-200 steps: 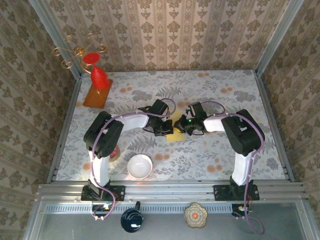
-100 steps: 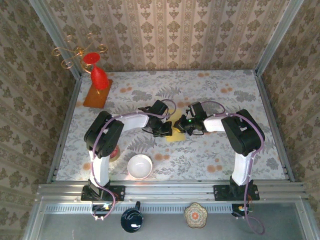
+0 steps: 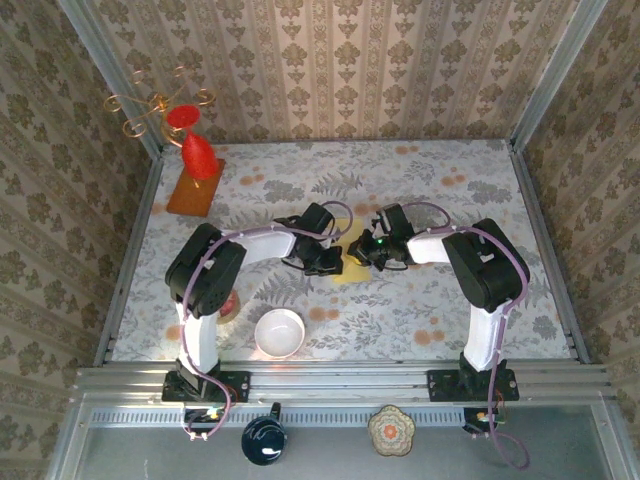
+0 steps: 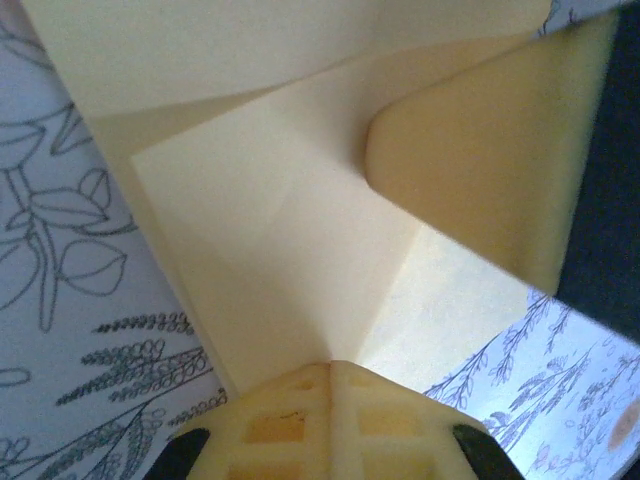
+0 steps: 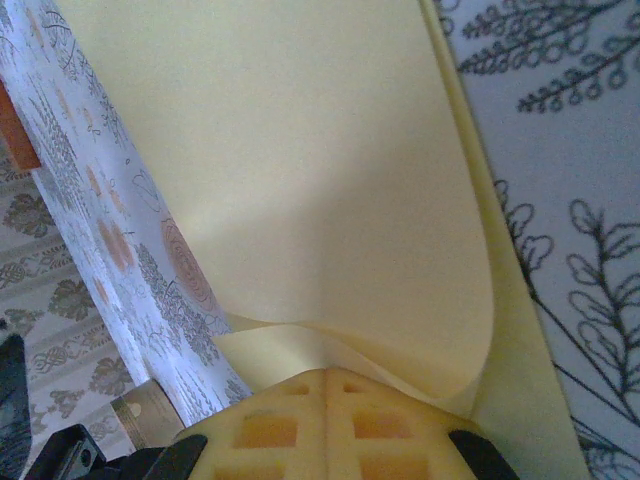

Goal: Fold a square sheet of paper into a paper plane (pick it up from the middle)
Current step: Fold the triangle a second time at the center of the table.

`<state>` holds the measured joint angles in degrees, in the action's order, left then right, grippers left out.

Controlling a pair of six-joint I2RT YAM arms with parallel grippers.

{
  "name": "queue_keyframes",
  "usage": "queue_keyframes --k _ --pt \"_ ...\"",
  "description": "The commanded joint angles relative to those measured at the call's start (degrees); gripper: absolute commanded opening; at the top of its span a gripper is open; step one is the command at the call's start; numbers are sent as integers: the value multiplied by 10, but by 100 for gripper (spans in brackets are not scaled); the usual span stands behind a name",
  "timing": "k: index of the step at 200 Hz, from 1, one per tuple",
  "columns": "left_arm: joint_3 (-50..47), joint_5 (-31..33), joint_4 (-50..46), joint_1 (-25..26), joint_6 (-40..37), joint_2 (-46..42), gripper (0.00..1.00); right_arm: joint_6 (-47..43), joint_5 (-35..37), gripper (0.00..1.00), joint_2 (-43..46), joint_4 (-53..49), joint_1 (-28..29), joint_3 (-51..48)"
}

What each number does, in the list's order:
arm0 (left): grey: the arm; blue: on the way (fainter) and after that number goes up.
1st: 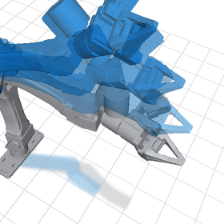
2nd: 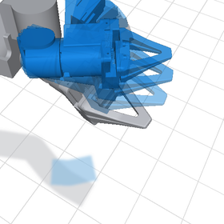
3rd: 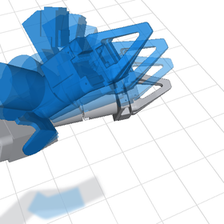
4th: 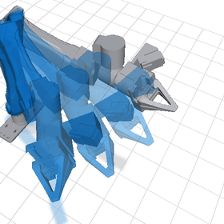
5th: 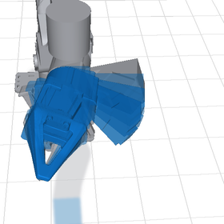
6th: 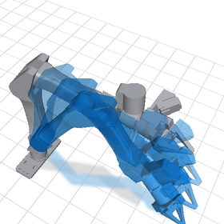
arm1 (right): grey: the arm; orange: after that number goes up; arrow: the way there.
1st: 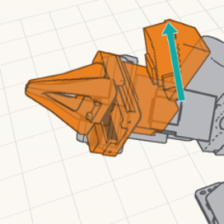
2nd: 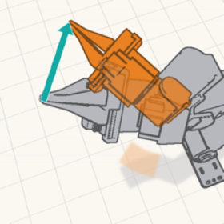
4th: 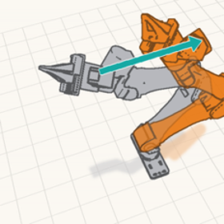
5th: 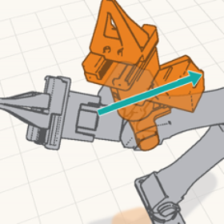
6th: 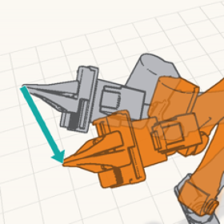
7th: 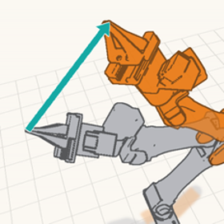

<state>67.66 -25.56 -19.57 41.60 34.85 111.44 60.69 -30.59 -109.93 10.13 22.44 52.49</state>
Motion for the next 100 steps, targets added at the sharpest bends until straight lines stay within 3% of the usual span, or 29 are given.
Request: queue_keyframes --k 1,66,100 --pt "-45 22 -108 4 -36 -16 0 12 77 0 -38 -118 -9 -28" --pt "-50 47 -127 12 -53 -75 0 14 76 0 -38 -119 -9 -26" --pt "-26 55 -64 13 -32 -102 0 15 76 0 -37 -119 -9 -26"
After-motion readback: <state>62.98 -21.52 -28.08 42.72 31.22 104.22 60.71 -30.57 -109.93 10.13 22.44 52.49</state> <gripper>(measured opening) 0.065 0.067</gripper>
